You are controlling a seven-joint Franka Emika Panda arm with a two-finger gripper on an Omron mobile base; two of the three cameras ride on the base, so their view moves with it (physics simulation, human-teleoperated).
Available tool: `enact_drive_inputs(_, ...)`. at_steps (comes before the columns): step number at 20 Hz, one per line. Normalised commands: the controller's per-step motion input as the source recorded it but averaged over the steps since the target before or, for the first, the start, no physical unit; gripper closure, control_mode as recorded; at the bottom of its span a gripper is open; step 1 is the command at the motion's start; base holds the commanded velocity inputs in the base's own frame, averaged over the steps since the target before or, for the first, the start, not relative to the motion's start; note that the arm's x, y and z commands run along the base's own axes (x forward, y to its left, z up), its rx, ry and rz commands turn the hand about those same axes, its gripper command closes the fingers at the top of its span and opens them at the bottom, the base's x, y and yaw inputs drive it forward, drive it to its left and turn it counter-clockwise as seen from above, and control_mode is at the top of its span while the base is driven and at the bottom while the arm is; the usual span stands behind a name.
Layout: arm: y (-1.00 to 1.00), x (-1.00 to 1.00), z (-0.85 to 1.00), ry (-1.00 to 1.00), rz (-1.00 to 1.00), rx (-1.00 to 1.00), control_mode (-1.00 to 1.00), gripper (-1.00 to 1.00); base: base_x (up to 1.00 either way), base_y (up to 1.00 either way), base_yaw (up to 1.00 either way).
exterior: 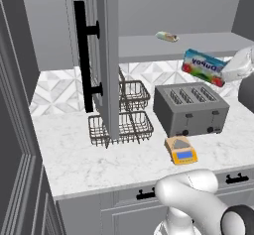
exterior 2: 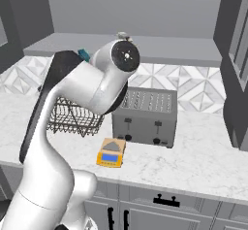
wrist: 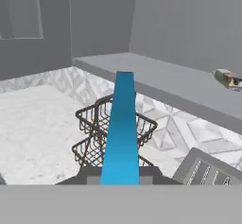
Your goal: Pick the boxed food and place it on the digital scale for weighing, and close the cabinet.
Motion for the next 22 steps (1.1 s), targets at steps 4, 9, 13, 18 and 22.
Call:
enact_drive_inputs(4, 0.11, -0.02, -0.82, 0.0, 0.62, 0.0, -1.0, 1.0, 0.0, 0.0, 0.0)
enact_drive_inputs(9, 0.08, 0.05, -0.88, 0.0, 0.42, -0.02, -1.0, 1.0, 0.0, 0.0, 0.0)
enact_drive_inputs(13, 0.0, 0.0, -0.8, 0.01, 0.06, -0.13, -1.0, 1.0, 0.0, 0.0, 0.0)
enact_drive_inputs(18, 0.18, 0.07, -0.84, 0.11, -0.03, -0.15, -1.0, 1.0, 0.0, 0.0, 0.0)
enact_drive_inputs(22, -0.08, 0.12, -0.69, 0.0, 0.0, 0.0, -1.0, 1.0, 0.0, 0.0, 0.0)
